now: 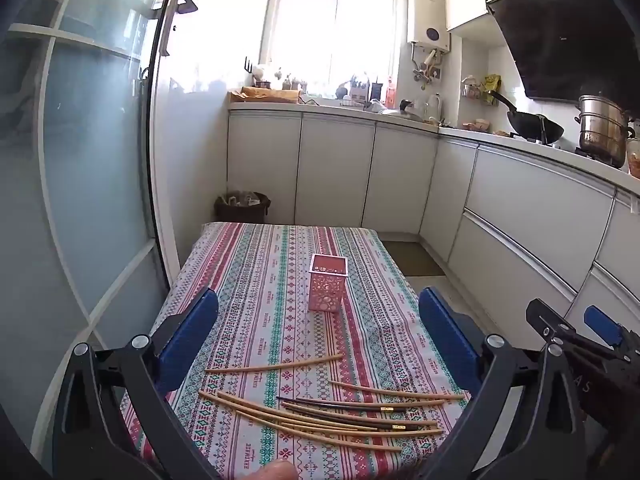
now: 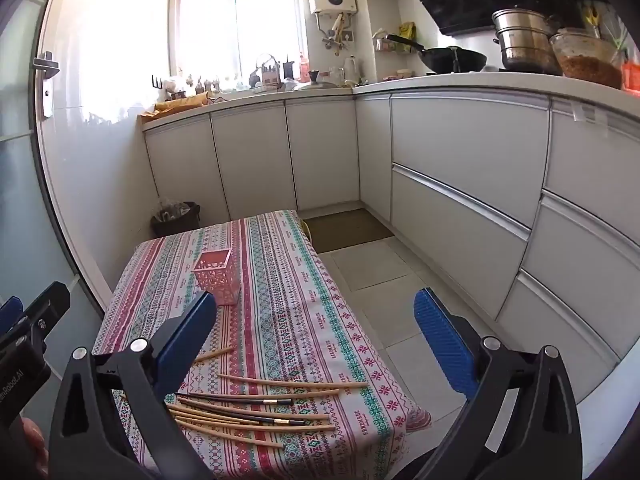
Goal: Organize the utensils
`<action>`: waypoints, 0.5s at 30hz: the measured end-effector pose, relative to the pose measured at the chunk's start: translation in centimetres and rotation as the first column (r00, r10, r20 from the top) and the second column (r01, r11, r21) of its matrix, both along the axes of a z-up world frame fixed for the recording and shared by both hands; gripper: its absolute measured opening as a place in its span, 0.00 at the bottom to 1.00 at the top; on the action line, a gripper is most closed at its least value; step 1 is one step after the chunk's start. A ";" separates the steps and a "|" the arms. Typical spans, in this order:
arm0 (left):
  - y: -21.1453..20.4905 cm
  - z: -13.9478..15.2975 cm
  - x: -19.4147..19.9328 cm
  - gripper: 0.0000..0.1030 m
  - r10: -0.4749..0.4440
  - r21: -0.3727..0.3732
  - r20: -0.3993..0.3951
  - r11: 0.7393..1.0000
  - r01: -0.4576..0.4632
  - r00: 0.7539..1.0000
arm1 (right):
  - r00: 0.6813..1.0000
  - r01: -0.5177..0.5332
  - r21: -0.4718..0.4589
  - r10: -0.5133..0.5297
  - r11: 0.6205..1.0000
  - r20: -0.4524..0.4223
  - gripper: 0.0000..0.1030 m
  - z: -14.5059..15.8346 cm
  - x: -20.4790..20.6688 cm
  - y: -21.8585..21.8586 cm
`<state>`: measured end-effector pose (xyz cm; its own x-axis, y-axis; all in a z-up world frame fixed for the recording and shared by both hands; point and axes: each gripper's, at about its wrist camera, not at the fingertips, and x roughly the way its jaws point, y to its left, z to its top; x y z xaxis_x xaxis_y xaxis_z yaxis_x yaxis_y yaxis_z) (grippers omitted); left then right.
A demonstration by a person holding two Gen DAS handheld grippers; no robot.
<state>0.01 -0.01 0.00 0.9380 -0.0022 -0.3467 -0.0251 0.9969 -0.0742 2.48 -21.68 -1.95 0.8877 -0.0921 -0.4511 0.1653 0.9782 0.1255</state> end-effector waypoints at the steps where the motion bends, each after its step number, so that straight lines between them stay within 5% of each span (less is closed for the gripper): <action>1: 0.0 0.0 0.0 0.93 0.000 -0.001 -0.003 1.000 0.000 1.000 | 1.000 -0.001 0.001 0.001 1.000 -0.001 0.93 0.0 0.0 -0.3; 15: 0.1 -0.9 0.1 0.93 -0.001 -0.009 -0.044 1.000 0.001 0.999 | 0.999 -0.010 -0.010 0.010 1.000 -0.041 0.93 -1.1 0.6 0.4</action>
<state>0.09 0.04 -0.87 0.9220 -0.0061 -0.3872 -0.0276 0.9963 -0.0816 3.06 -21.26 -3.02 0.8693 -0.0881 -0.4863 0.1604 0.9810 0.1091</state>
